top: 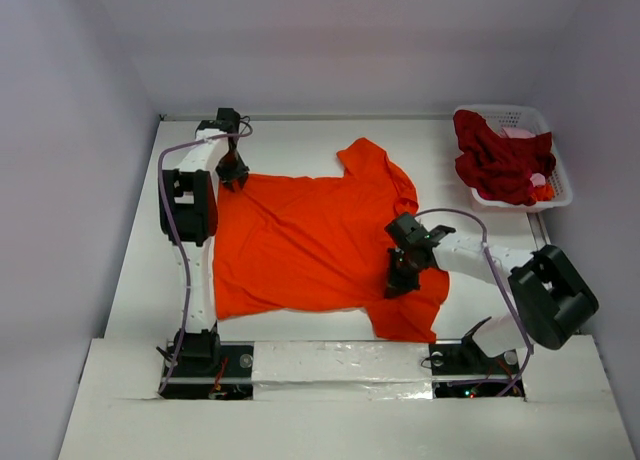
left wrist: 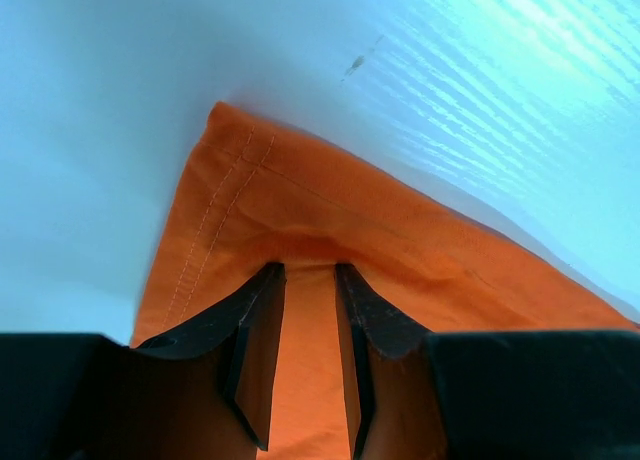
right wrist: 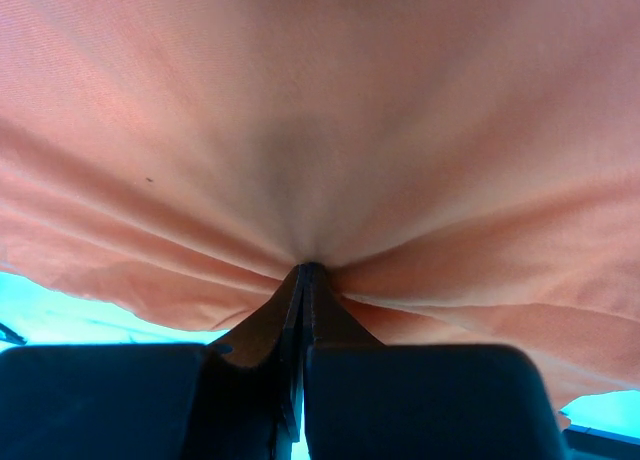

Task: Fold and stack the t-shirts
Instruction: Flatten out the tshirt

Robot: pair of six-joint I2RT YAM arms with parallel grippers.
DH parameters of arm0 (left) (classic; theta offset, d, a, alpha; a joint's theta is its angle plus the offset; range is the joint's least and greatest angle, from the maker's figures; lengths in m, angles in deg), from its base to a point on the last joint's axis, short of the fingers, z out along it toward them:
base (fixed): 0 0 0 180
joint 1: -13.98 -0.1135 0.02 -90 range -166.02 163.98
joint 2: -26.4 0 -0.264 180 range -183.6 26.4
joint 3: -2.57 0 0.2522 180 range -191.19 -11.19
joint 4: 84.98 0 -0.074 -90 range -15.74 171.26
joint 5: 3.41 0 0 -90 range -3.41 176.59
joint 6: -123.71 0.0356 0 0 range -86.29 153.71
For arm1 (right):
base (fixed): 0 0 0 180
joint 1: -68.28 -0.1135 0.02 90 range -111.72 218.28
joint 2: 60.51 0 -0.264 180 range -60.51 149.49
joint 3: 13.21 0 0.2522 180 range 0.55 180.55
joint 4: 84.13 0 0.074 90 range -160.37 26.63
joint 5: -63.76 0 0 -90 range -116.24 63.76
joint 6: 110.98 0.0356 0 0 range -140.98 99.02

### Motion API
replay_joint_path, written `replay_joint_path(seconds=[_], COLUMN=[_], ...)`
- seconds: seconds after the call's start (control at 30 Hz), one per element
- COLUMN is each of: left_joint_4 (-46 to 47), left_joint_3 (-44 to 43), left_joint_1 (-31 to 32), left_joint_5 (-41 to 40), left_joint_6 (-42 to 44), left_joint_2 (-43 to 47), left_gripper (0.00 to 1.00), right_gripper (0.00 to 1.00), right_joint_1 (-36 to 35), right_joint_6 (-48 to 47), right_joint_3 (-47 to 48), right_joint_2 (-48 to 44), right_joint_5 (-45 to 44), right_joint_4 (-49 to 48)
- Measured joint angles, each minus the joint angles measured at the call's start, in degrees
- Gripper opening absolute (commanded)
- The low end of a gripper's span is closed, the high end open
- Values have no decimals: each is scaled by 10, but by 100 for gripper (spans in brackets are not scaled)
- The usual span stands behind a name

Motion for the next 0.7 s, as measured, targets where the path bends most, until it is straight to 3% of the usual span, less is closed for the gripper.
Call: replay_joint_path(seconds=[0.57,0.63,0.67,0.7], left_joint_4=[-2,-2,-1,3], left_joint_3=[-8,-8,-7,-1], left_joint_1=[0,0,0,0], left_joint_5=[-10,-13,-14,-15], left_joint_6=[3,3,3,2], left_joint_2=[-4,-3,-1,5], left_gripper=[29,32,38,53], right_gripper=[0,0,0,0], right_joint_1=[-1,-1,-1,-1], right_joint_6=[-19,-19,-19,-19], right_joint_3=[66,69,71,73], right_joint_2=[52,52,52,51], right_joint_5=[-14,-17,-20,-23], right_joint_4=[12,13,14,16])
